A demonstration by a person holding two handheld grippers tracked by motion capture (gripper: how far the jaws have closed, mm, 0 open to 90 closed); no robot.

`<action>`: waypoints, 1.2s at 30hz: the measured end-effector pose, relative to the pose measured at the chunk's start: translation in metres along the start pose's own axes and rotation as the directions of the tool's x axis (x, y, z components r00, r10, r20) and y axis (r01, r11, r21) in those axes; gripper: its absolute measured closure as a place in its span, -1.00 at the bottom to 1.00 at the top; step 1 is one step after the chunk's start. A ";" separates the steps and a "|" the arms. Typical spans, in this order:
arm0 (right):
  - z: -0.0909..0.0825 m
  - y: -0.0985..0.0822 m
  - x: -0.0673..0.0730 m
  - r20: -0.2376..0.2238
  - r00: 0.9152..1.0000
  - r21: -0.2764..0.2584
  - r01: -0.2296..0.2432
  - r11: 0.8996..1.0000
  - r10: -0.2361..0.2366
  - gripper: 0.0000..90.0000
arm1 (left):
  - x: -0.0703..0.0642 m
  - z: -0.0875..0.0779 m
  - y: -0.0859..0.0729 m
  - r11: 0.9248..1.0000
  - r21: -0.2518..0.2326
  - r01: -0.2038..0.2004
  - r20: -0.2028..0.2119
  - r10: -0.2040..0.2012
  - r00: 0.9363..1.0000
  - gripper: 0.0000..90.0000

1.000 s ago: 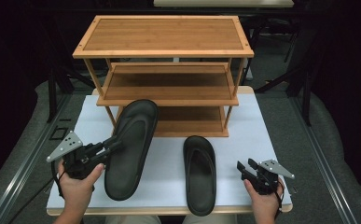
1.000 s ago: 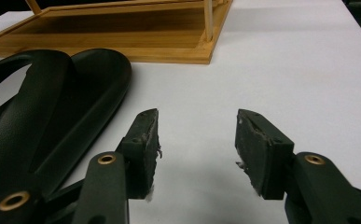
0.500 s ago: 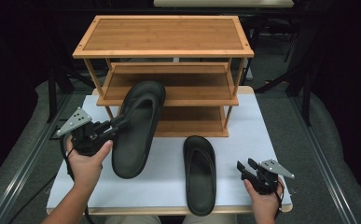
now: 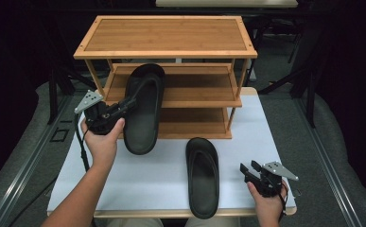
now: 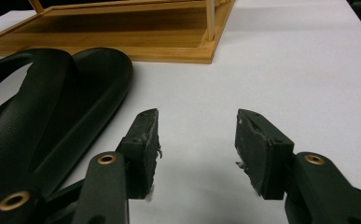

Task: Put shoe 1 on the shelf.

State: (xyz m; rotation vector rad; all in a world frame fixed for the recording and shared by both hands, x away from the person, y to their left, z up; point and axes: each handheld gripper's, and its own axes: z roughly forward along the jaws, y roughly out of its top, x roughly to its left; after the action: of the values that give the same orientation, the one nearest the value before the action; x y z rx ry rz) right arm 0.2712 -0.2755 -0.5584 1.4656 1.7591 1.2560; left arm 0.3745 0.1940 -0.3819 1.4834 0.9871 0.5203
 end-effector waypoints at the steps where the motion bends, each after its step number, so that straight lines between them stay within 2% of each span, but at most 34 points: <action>1: 0.000 0.000 0.000 -0.002 1.000 0.000 -0.002 1.000 0.002 0.09 | 0.000 0.004 0.001 1.000 -0.001 0.003 -0.002 -0.003 1.000 0.54; 7: 0.000 0.000 0.000 -0.007 1.000 -0.004 -0.006 1.000 0.006 0.09 | 0.002 0.029 0.011 1.000 0.018 0.009 -0.027 -0.008 1.000 0.54; 10: 0.000 0.000 0.000 -0.011 1.000 -0.018 -0.007 1.000 0.007 0.09 | 0.004 0.047 0.017 0.999 0.029 0.038 -0.032 -0.038 0.999 0.54; 11: 0.000 0.000 -0.001 -0.012 1.000 -0.022 -0.005 1.000 0.005 0.09 | 0.004 0.047 0.017 0.999 0.029 0.038 -0.032 -0.038 0.999 0.54; 15: -0.001 0.001 -0.001 -0.017 1.000 0.000 -0.011 1.000 0.011 0.09 | 0.003 0.065 0.021 0.998 0.053 0.038 -0.053 -0.036 0.998 0.54; 18: -0.001 0.001 -0.001 -0.019 1.000 -0.004 -0.013 1.000 0.013 0.09 | 0.005 0.073 0.024 0.996 0.063 0.056 -0.061 -0.052 0.997 0.54; 21: 0.000 0.000 -0.002 -0.019 1.000 -0.025 -0.017 1.000 0.016 0.09 | 0.006 0.080 0.024 0.995 0.071 0.064 -0.079 -0.059 0.995 0.53; 30: 0.000 0.000 -0.001 -0.026 1.000 -0.029 -0.018 0.999 0.018 0.09 | 0.012 0.094 0.026 0.991 0.127 0.030 -0.133 -0.013 0.991 0.51; 34: 0.000 0.001 -0.001 -0.027 0.999 -0.017 -0.020 1.000 0.019 0.09 | 0.014 0.097 0.028 0.989 0.148 0.023 -0.140 -0.002 0.990 0.50; 36: 0.000 0.000 -0.001 -0.027 0.999 -0.017 -0.019 1.000 0.018 0.09 | 0.013 0.096 0.028 0.988 0.150 0.024 -0.140 -0.003 0.990 0.38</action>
State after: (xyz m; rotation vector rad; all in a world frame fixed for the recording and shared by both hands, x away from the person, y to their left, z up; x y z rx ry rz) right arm 0.2717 -0.2768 -0.5583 1.4649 1.7516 1.3028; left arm 0.4656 0.1520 -0.3756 1.5907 1.1674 0.5554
